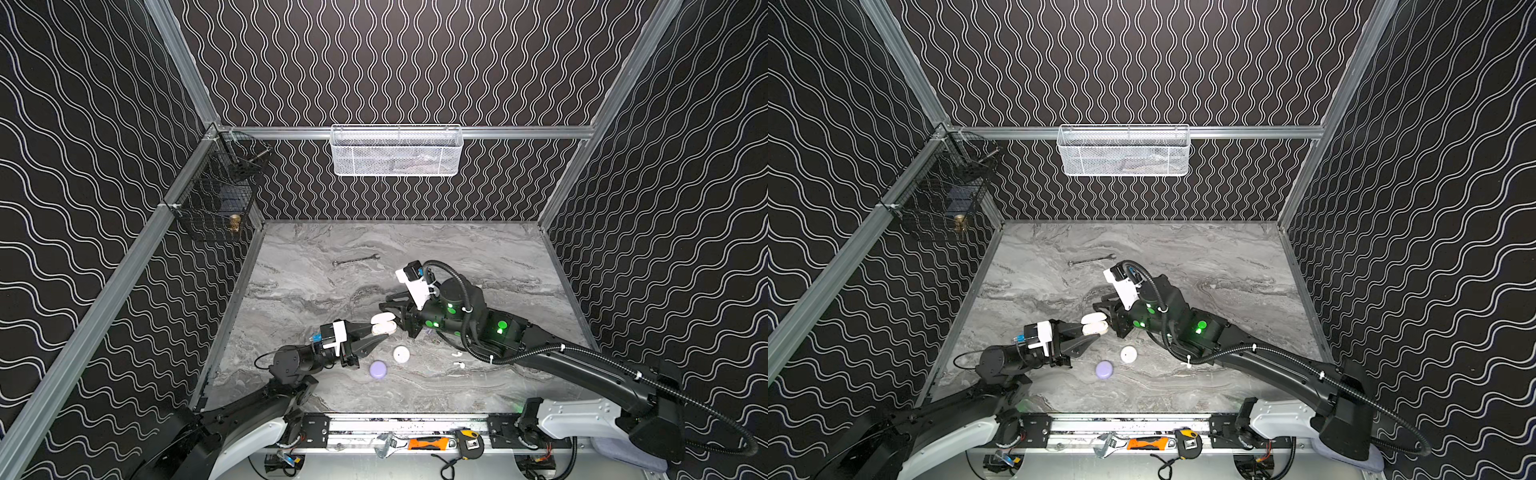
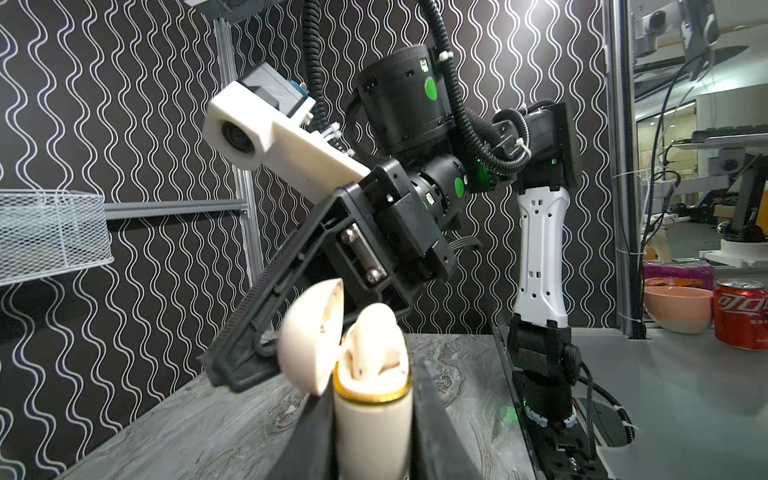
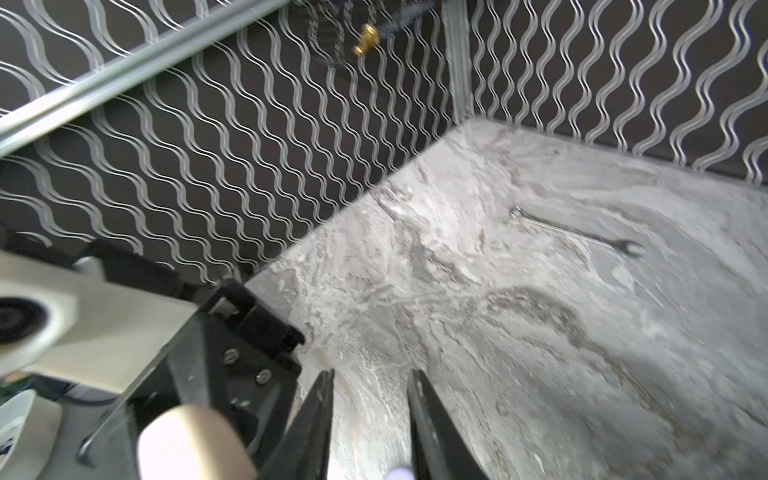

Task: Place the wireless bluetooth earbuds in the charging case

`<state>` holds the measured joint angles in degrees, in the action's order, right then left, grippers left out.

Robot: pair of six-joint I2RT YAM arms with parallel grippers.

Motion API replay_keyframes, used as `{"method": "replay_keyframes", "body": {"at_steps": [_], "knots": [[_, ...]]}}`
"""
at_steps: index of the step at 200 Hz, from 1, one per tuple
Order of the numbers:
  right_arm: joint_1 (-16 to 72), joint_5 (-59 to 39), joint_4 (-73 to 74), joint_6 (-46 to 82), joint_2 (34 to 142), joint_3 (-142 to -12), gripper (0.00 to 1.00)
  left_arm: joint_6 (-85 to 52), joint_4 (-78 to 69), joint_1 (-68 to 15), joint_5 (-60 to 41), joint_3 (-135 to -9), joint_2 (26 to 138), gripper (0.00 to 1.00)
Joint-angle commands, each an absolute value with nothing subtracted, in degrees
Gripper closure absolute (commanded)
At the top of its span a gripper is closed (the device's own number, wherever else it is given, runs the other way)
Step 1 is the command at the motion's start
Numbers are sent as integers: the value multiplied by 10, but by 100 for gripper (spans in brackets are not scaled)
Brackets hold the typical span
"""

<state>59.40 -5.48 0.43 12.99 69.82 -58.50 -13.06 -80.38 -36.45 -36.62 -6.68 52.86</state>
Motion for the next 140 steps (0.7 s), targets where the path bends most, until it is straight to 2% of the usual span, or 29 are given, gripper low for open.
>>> {"method": "replay_keyframes", "body": {"at_steps": [1, 46, 98, 116, 140], "knots": [[600, -146, 88, 130, 680, -576, 67, -129, -797, -363, -350, -71, 536, 100], [604, -145, 129, 127, 649, -528, 67, -127, -787, -364, -349, -72, 540, 100], [605, -126, 109, 114, 649, -533, 68, -130, -763, -363, -323, -74, 545, 100], [605, -93, 104, 108, 646, -532, 68, -132, -773, -363, -326, -71, 544, 100], [604, 10, 61, 113, 637, -560, 68, -129, -770, -363, -328, -72, 542, 100]]}}
